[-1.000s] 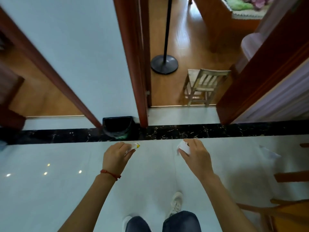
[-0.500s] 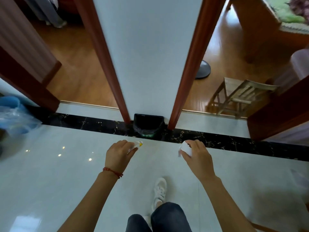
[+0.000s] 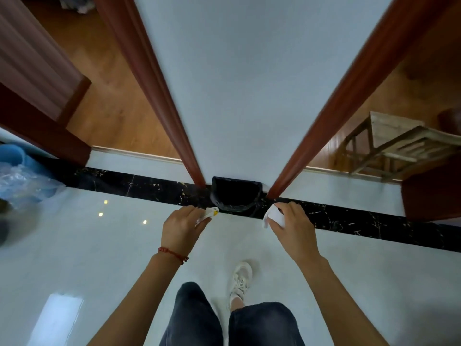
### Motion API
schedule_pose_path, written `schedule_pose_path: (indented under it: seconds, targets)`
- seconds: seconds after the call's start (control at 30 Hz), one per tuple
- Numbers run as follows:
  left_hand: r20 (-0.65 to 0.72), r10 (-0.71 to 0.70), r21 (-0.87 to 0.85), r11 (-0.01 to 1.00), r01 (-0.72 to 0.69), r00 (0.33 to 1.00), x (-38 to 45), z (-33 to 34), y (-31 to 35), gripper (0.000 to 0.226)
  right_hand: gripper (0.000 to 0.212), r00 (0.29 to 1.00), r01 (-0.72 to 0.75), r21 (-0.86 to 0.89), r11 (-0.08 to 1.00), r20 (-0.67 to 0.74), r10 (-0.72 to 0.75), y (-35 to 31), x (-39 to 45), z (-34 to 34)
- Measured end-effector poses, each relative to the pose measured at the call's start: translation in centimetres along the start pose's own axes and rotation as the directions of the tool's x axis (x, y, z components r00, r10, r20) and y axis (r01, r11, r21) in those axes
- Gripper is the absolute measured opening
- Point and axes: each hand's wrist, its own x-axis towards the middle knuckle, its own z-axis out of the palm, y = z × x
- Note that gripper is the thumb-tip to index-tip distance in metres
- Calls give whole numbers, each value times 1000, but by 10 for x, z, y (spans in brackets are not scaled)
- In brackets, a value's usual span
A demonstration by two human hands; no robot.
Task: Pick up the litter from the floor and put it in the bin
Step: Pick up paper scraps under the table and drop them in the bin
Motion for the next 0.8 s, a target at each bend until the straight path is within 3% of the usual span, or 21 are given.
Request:
schedule_pose_path:
  seconds: [0.4,0.8]
  targets:
    - [198,18,-72,997,-4,980,54,128,-114,23,35,973,-214,12,977,92,212,40,68,140]
    - [295,31,-67,998,-12,955,69,289,-190,18,35,960,-224,-17,974,166,224,115,101,291]
